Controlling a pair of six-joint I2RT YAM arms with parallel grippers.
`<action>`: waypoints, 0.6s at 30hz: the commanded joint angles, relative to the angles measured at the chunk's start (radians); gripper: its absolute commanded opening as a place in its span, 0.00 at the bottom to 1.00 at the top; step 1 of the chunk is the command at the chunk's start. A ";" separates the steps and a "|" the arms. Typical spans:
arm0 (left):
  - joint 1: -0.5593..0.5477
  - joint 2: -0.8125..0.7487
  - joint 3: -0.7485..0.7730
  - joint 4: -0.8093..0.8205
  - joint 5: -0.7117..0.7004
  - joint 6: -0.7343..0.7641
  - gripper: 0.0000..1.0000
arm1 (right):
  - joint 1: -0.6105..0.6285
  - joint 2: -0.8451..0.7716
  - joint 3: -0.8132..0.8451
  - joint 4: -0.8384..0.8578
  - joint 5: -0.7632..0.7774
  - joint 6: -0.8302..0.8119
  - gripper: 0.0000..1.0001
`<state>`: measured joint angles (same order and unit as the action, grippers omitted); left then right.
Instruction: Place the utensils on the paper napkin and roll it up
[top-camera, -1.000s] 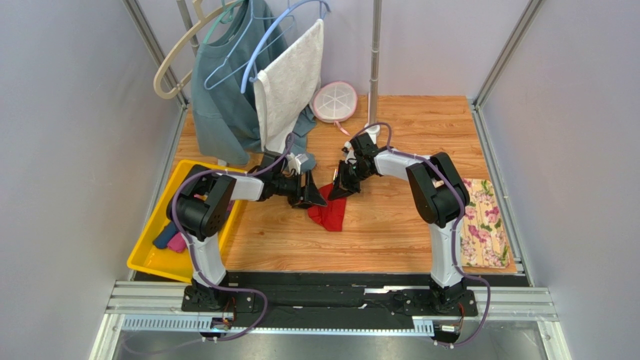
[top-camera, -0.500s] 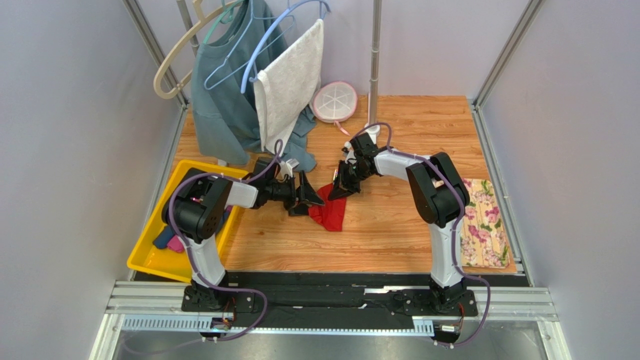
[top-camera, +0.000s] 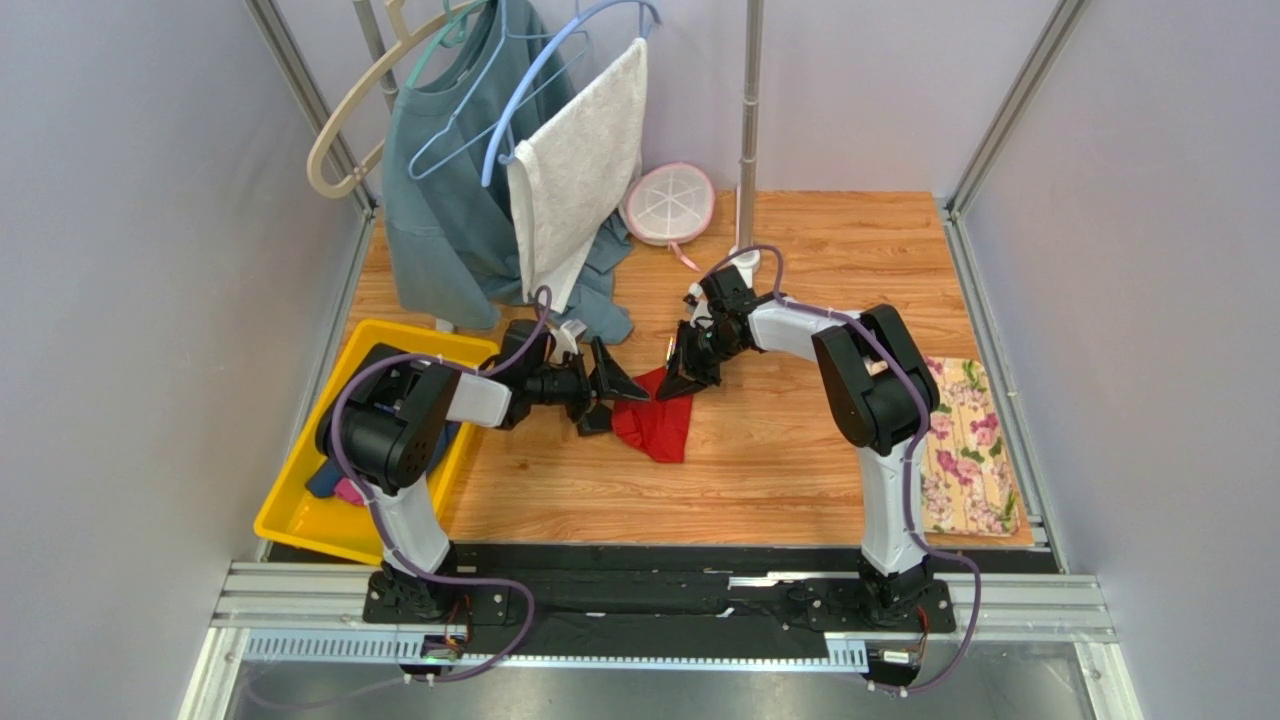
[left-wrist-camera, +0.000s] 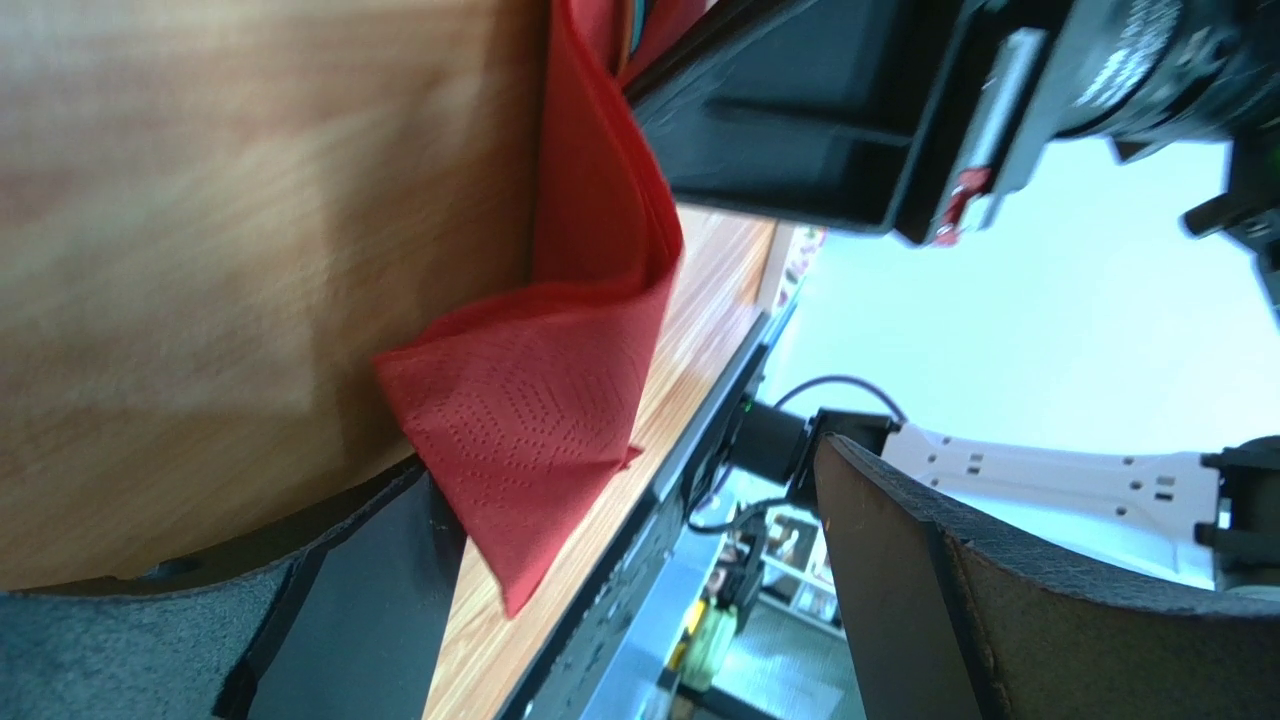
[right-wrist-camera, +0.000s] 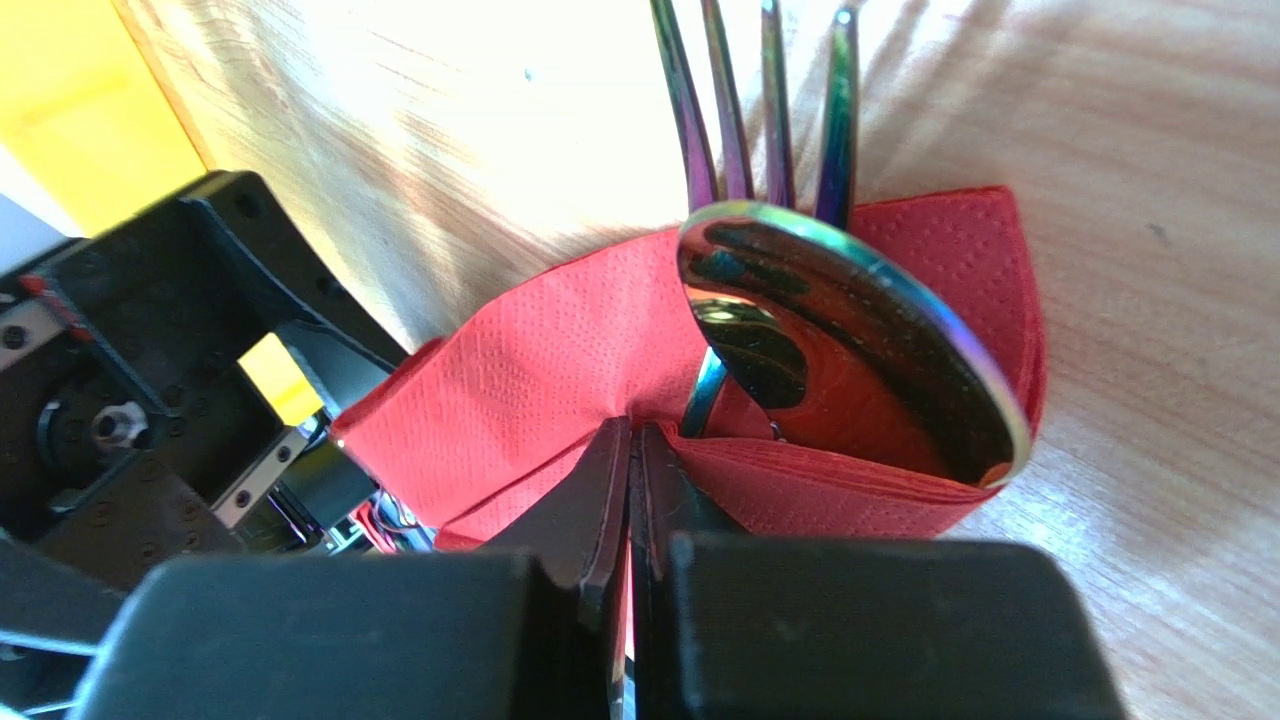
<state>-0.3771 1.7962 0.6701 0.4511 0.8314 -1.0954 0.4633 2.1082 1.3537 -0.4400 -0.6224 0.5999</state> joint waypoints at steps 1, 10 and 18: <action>0.001 -0.021 0.035 0.113 -0.041 -0.043 0.91 | 0.009 0.076 -0.034 -0.023 0.139 -0.037 0.00; -0.003 -0.064 0.077 0.084 -0.011 0.038 0.76 | 0.009 0.076 -0.036 -0.023 0.136 -0.035 0.00; -0.020 -0.060 0.046 -0.001 -0.009 0.088 0.61 | 0.011 0.078 -0.034 -0.019 0.136 -0.029 0.00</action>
<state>-0.3885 1.7523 0.7273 0.4973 0.8108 -1.0595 0.4633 2.1082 1.3537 -0.4397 -0.6231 0.6022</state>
